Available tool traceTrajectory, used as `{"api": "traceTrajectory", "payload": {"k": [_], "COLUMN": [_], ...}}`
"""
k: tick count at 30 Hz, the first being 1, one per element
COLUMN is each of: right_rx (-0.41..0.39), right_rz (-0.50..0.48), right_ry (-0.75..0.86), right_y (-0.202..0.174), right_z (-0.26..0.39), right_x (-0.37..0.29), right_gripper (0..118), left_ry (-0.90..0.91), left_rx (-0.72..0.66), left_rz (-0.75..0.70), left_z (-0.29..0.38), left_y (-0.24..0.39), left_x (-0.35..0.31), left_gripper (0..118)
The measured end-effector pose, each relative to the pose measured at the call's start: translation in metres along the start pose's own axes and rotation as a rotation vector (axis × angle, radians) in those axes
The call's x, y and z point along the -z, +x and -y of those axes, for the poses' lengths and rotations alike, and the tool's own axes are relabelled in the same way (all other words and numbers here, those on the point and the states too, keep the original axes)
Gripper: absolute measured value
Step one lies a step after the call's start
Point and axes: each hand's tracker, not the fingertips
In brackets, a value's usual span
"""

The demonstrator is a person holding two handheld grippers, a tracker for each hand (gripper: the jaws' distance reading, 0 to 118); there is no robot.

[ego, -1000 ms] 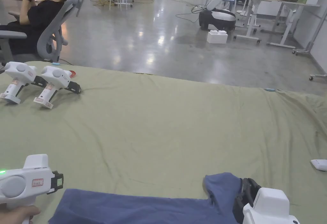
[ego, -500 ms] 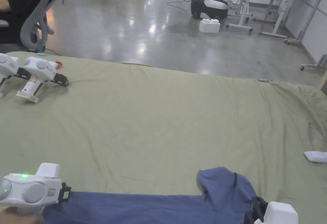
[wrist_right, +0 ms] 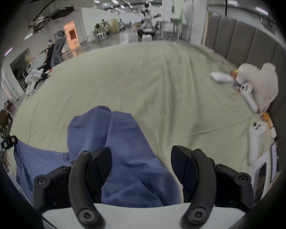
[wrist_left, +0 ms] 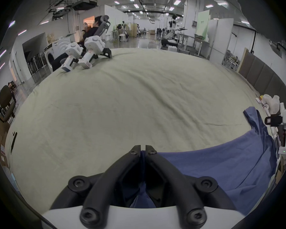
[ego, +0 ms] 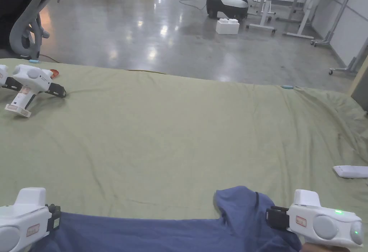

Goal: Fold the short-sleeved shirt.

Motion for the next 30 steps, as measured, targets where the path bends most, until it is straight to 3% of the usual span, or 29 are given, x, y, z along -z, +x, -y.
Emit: {"api": "traceTrajectory", "payload": {"k": [2,4,6,8,10,14,20,30], "right_rx": [0.034,0.047,0.012,-0.036,-0.042,-0.093,-0.116,-0.183], "right_rz": [-0.059,-0.069,-0.054,-0.001,-0.009,0.002,-0.014,-0.012], "right_ry": [-0.059,-0.098,-0.12,-0.12,-0.105,-0.045,0.101,0.185], "right_y": [0.003,0.004,-0.002,-0.009,-0.012,-0.014,-0.011,-0.005], "right_z": [-0.003,-0.008,-0.009,-0.007,-0.006,-0.004,0.004,0.058], "right_x": [0.024,0.044,0.052,0.054,0.052,0.037,-0.036,-0.147], "right_gripper": [76,66,37,19,2,2,1,1], "left_ry": [0.016,0.019,0.023,0.028,0.026,0.04,0.08,0.156], "left_rx": [0.01,0.018,0.007,-0.009,-0.01,-0.014,-0.038,-0.025], "left_rz": [-0.007,-0.013,-0.012,-0.013,-0.017,-0.009,0.043,0.188], "left_z": [0.0,0.002,0.002,0.003,0.003,0.003,0.004,0.024], "left_y": [0.0,0.002,0.0,0.003,0.003,0.0,-0.009,-0.037], "left_x": [-0.004,-0.004,-0.005,-0.006,-0.007,-0.01,-0.031,-0.09], "left_gripper": [0,0,0,0,0,0,0,0]}}
